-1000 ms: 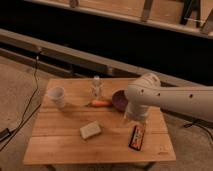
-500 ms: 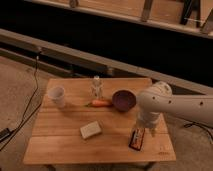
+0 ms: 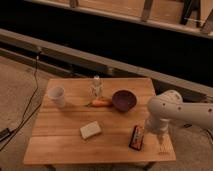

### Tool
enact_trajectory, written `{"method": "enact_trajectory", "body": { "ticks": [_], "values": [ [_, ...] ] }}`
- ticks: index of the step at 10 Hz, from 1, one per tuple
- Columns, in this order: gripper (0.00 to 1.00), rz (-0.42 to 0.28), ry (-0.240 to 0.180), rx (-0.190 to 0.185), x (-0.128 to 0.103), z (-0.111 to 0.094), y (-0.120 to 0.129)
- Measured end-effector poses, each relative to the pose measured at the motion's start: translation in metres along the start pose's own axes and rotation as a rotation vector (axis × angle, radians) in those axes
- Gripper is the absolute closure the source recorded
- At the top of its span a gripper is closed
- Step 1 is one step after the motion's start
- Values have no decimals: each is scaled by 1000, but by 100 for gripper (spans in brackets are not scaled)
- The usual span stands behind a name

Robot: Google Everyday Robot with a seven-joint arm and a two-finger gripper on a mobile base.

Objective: Push the eraser across the table

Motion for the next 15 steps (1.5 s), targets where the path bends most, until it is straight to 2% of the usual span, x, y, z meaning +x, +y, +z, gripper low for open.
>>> {"method": "enact_trajectory", "body": {
  "ticks": [3, 5, 15],
  "values": [
    [35, 44, 7, -2, -4, 18, -16],
    [35, 68, 5, 13, -8, 28, -26],
    [35, 68, 6, 13, -7, 28, -25]
  ]
}}
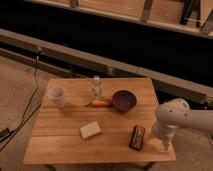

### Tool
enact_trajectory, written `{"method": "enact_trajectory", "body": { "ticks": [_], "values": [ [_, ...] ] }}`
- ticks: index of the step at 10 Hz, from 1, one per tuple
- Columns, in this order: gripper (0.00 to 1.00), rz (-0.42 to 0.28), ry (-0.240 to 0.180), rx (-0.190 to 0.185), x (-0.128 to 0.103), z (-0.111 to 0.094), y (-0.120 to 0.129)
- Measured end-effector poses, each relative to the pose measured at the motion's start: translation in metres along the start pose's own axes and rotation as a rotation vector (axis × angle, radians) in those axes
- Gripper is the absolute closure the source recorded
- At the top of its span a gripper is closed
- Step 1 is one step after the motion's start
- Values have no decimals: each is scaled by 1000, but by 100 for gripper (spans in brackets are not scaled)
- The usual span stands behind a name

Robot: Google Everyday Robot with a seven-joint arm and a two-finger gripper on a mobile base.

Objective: Push the eraser across the table

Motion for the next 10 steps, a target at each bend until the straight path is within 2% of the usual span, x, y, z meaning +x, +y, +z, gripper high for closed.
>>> {"method": "enact_trajectory", "body": {
  "ticks": [3, 4, 7, 10],
  "values": [
    [35, 2, 1, 0, -1, 1, 0],
    [35, -3, 10, 2, -3, 9, -1],
    [35, -86, 14, -1, -13, 34, 16],
    [35, -128, 7, -6, -21, 41, 29]
  ]
}}
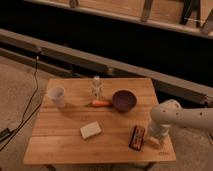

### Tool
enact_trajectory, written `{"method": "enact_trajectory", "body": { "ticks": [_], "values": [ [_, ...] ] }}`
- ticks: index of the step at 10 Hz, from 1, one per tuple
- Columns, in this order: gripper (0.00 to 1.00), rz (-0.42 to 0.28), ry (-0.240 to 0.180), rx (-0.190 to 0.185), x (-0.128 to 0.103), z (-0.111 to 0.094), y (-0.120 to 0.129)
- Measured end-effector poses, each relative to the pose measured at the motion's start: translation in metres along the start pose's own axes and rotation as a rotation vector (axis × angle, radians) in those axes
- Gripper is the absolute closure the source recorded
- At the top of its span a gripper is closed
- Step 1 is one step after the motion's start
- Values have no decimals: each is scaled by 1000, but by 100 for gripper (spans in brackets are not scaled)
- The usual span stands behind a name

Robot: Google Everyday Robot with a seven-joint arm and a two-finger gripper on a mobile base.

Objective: Push the eraser across the table

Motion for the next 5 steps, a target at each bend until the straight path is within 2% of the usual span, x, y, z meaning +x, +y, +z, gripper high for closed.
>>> {"method": "enact_trajectory", "body": {
  "ticks": [3, 5],
  "values": [
    [35, -47, 0, -12, 6, -10, 12],
    [35, -71, 5, -8, 13, -10, 15]
  ]
}}
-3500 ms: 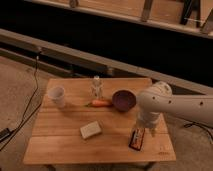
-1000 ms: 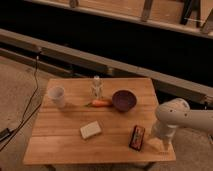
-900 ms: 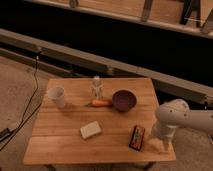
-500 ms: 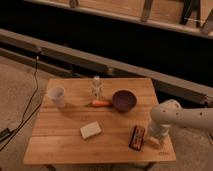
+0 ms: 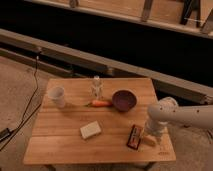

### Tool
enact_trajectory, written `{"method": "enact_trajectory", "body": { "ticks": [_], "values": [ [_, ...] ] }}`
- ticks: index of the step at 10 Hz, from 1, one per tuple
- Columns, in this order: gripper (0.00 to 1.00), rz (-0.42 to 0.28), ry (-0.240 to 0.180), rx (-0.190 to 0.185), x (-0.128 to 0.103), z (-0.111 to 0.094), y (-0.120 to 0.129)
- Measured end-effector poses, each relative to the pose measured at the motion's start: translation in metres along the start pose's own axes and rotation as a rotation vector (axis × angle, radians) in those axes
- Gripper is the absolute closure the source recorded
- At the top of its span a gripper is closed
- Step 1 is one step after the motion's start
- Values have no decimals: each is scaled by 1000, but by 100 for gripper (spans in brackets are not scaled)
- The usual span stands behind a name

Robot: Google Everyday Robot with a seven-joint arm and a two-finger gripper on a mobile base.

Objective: Push the eraser across the table

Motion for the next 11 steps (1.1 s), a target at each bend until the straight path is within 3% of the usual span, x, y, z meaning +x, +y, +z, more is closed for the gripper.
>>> {"method": "enact_trajectory", "body": {
  "ticks": [5, 11],
  "values": [
    [35, -22, 3, 9, 3, 8, 5],
    [35, -105, 6, -14, 17, 7, 37]
  ]
}}
